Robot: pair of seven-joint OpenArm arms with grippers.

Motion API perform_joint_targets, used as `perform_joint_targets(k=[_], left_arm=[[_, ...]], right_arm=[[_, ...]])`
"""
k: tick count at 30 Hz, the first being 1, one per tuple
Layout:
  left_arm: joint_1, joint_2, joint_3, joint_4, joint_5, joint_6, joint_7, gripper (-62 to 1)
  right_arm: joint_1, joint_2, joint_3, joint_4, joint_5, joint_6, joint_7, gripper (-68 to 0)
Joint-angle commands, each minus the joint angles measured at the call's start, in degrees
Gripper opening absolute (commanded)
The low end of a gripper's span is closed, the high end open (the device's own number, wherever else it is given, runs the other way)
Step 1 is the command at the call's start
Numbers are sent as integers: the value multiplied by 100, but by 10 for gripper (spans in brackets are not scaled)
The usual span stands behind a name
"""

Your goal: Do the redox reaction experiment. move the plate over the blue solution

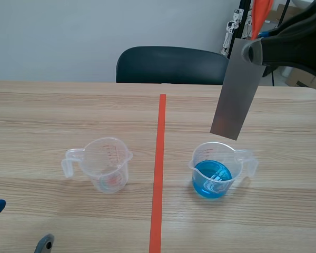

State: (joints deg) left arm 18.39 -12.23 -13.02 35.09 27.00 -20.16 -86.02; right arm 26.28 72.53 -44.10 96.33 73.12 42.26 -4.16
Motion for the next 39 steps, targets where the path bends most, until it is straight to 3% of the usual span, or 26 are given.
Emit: perform_joint_targets(k=[1, 8, 19, 26, 39], left_arm=[[-17, -2, -7, 35, -37, -15, -301, 14], [-20, -2, -7, 35, -37, -15, -301, 14], [-20, -2, -7, 35, -37, -31, -301, 14], [-20, -2, -7, 35, -37, -103, -301, 14], [-20, -2, -7, 35, -37, -103, -301, 14]], right_arm=[[2, 186, 92, 42, -26, 46, 299, -669], [-313, 597, 92, 42, -634, 46, 1311, -669], [-640, 619, 92, 42, -1784, 46, 2378, -669], [-662, 616, 92, 42, -1897, 46, 2664, -669], [-664, 396, 92, 42, -1993, 46, 2527, -669]])
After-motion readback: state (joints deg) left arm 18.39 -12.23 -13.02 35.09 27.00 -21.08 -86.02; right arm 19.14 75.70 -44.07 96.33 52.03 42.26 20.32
